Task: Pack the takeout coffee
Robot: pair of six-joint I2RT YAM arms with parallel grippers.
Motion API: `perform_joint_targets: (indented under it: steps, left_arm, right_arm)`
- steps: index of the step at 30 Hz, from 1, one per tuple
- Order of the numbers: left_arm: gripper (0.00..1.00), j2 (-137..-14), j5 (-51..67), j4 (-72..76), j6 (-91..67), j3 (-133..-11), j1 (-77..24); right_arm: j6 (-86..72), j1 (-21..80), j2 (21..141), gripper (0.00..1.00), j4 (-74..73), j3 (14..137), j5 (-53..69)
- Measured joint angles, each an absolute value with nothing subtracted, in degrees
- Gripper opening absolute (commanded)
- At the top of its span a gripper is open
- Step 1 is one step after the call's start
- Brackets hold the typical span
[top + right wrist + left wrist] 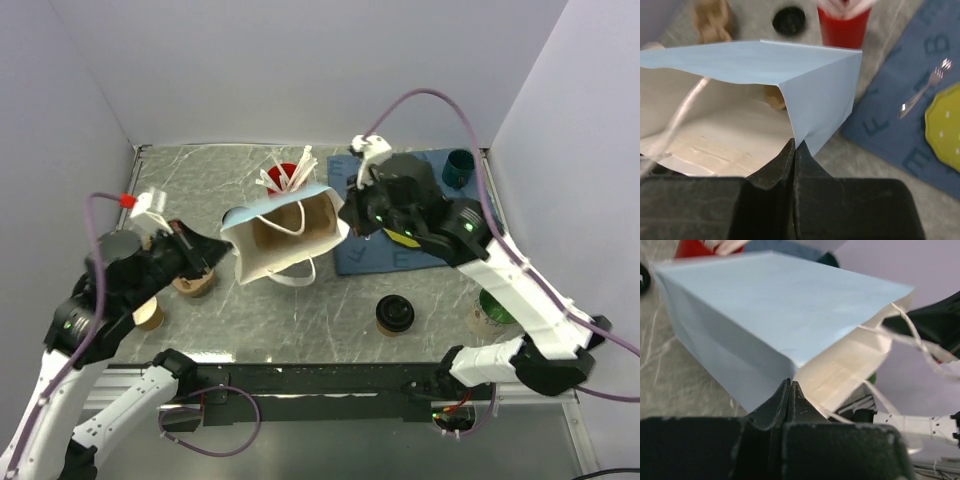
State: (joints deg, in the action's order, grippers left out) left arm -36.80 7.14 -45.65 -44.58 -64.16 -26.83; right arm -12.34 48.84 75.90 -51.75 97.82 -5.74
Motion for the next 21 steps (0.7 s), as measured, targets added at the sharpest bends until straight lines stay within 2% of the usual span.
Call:
perform_joint_targets:
  steps: [2,5,8,14,18,21]
  left_arm:
    - [0.01,-36.38,6.11,-42.94,-44.27,-66.37,-26.81]
    - [0.01,-31.38,6.22,-40.95,-44.47,-60.05,-26.81]
    - [0.01,-30.68,7.09,-43.20,-45.01,-53.01,-26.87]
    - [0.01,-35.03,5.98,-47.33,-43.13,-55.53,-26.81]
    - [0.01,-36.82,3.68,-49.08,-40.77,-64.49,-26.83]
    - [0.01,-34.39,2.63,-46.35,-41.06,-65.08,-26.83]
  right_arm:
    - [-13.43,48.84,72.53,0.00,-49.01,95.15,-5.85]
    - [-16.45,48.82,66.43,0.00,-44.34,83.59,-5.02]
    - [-19.14,48.90,65.95,0.00,-45.30,76.58,-3.33]
    - [-19.27,48.86,74.50,0.00,-47.05,76.49,-2.24]
    - [-18.17,48.86,71.90,0.00,-45.28,78.63,-2.11]
    - [-18.26,48.88,67.66,0.00,-42.19,77.93,-2.11]
